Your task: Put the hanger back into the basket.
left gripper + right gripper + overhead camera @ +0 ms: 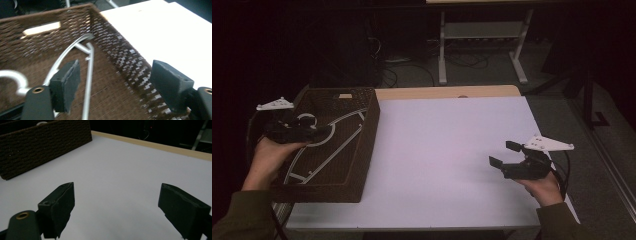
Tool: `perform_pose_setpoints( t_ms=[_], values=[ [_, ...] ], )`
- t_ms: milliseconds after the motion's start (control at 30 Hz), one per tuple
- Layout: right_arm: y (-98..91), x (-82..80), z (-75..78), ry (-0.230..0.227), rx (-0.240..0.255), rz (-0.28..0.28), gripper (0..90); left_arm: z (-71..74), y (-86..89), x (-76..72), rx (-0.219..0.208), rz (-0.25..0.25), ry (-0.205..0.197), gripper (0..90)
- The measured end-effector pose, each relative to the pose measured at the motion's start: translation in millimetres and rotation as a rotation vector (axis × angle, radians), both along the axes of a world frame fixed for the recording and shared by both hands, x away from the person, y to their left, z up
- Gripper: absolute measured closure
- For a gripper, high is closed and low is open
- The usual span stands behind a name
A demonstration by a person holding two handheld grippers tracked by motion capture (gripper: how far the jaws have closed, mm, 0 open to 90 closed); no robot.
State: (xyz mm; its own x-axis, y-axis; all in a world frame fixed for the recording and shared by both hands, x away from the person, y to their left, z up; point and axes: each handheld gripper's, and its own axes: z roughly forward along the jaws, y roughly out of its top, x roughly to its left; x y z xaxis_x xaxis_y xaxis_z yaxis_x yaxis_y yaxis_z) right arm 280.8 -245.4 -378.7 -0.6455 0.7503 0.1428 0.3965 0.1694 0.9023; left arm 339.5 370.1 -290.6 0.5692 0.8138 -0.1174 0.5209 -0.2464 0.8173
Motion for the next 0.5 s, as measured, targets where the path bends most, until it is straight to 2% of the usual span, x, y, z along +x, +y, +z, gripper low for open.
perform_pose_setpoints(
  t_ms=[167,200,233,500],
  values=[
    [3.0,0.3,9.0,-0.022,0.022,0.011,12.9,-0.8,-24.3,-9.2,-0.056,-0.047,-0.066,17.0],
    [3.9,1.1,12.5,-0.029,0.030,0.017,12.7,-1.8,-31.4,-12.3,-0.087,-0.060,-0.083,16.1],
    [4.5,1.2,13.5,-0.033,0.035,0.018,12.5,-1.8,-31.4,-12.3,-0.087,-0.060,-0.083,15.8],
    [9.9,1.6,21.6,-0.061,0.057,0.031,9.4,-10.9,-66.5,-24.3,-0.170,-0.132,-0.154,13.1]
  ],
)
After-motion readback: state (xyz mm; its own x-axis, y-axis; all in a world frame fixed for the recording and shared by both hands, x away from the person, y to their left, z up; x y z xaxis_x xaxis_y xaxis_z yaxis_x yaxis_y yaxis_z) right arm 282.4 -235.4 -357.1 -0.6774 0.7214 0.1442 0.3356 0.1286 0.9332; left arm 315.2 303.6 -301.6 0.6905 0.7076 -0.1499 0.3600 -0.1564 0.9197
